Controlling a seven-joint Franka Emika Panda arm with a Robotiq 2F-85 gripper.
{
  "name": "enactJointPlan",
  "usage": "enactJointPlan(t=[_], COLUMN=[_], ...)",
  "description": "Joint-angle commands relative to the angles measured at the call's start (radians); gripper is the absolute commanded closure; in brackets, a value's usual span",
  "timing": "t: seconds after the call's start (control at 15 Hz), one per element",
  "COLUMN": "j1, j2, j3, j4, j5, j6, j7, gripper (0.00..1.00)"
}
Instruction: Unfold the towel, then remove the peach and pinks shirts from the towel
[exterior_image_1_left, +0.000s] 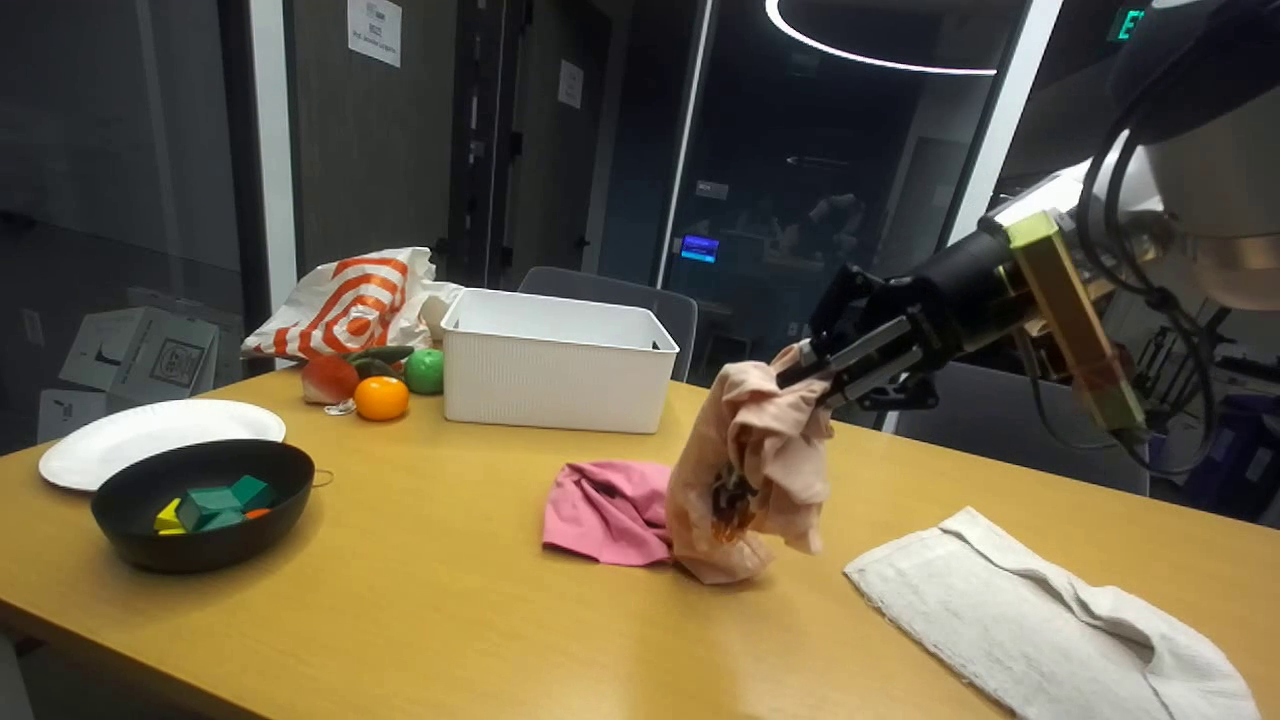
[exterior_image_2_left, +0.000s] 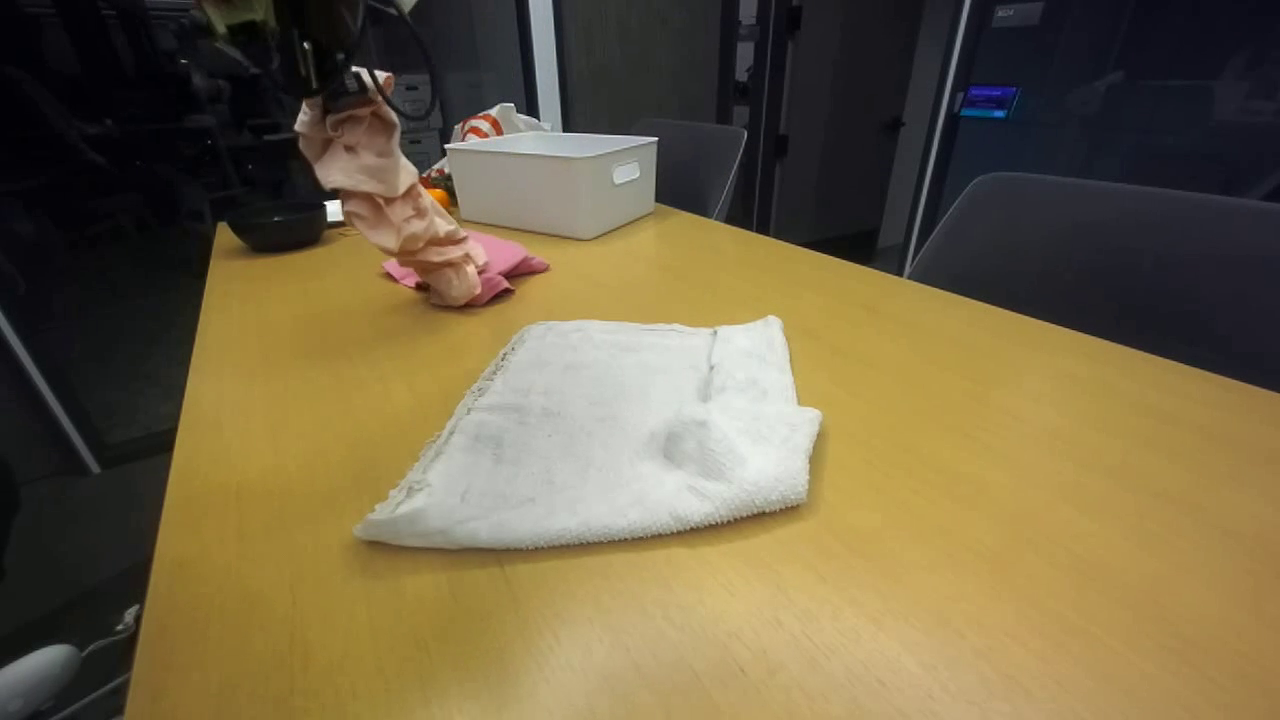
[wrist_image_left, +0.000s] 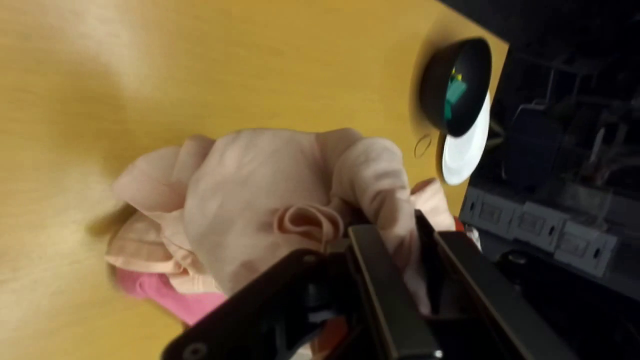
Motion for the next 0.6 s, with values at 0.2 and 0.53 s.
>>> enactJointPlan(t=[0.2,0.53], j1=[-0.105,-0.173], j2=[0.107,0.201], j3=[0.000,0.003], j4=[0.013,0.073], j5=[0.074,0.019], j6=[-0.419,-0.702], j7=[-0.194,-0.254], gripper=[0.91,0.46])
